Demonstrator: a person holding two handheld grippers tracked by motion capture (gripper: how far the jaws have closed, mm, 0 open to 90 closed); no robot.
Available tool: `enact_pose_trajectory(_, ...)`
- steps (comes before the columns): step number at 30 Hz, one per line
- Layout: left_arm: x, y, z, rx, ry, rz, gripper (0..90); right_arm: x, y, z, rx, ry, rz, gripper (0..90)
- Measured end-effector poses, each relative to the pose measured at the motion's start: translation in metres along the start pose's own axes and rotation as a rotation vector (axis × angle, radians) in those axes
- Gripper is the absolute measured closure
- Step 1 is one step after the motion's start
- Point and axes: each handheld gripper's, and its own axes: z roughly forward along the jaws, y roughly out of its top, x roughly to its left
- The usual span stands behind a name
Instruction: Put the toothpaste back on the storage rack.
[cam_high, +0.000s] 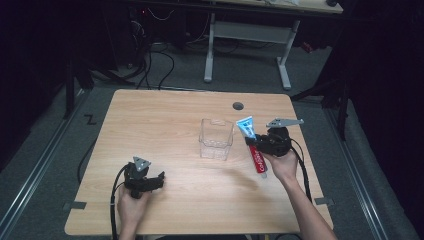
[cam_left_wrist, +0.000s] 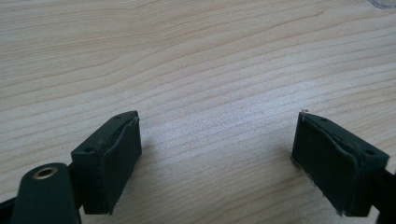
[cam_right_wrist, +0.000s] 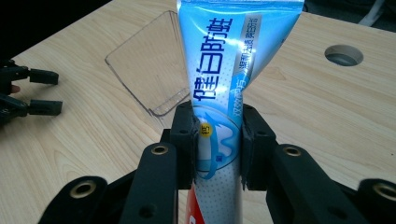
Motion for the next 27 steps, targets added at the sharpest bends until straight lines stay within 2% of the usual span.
enact_pose_trajectory(11, 0.000, 0.000, 0.000, 0.000, 0.000, 0.000, 16.0, 0.010, 0.008, -0.002, -0.025, 0.012, -0.030, 71.0)
enact_pose_trajectory(27, 0.000, 0.000, 0.000, 0.000, 0.000, 0.000, 16.0, 0.027, 0.029, 0.002, -0.059, 0.038, -0.076, 71.1)
